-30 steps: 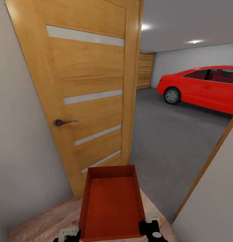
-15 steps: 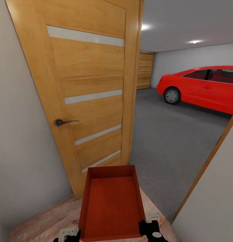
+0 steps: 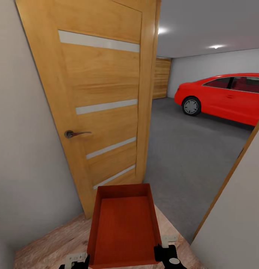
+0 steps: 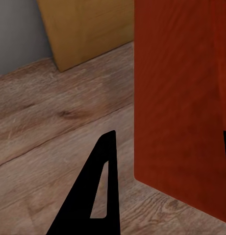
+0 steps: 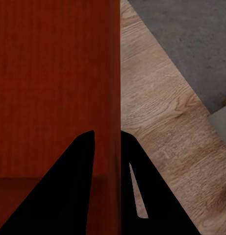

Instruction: Move the two storage containers from the living room to the garage. In the garage, place one container on the floor and stack the other container on top of it (either order is fine).

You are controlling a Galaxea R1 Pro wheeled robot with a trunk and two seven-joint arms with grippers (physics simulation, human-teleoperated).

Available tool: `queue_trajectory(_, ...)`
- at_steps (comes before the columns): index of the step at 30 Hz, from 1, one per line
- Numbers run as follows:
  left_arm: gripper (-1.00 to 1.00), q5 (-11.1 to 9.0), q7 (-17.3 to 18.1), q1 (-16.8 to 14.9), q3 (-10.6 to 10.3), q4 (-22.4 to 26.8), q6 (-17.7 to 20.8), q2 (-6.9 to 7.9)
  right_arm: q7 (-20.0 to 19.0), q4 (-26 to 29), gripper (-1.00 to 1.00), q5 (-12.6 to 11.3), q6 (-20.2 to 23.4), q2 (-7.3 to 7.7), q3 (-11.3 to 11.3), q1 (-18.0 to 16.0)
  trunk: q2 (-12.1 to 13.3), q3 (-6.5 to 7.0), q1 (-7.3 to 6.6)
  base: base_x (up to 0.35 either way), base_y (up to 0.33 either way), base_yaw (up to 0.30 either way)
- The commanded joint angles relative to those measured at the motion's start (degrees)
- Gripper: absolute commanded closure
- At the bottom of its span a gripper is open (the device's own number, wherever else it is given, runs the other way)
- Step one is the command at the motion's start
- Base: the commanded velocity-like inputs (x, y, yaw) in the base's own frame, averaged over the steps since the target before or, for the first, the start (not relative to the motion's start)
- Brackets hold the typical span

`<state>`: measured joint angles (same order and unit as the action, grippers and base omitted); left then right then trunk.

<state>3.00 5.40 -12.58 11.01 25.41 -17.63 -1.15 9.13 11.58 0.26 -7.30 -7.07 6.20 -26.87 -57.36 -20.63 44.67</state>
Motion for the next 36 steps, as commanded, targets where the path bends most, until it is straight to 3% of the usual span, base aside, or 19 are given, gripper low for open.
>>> queue_trajectory(1, 1.0, -0.01, -0.04, 0.02, 1.03, -0.09, -0.03, 0.73, 0.54, 0.28, 1.0, 0.13, -0.17, 0.04, -2.68, -0.11, -0.05, -0.07, 0.0, -0.028, 0.016, 0.0)
queue_trajectory(36, 1.0, -0.01, -0.04, 0.02, 1.03, -0.09, -0.03, 0.75, 0.54, 0.28, 1.0, 0.11, -0.17, 0.04, -2.68, -0.11, -0.05, -0.07, 0.0, 0.048, 0.031, -0.009)
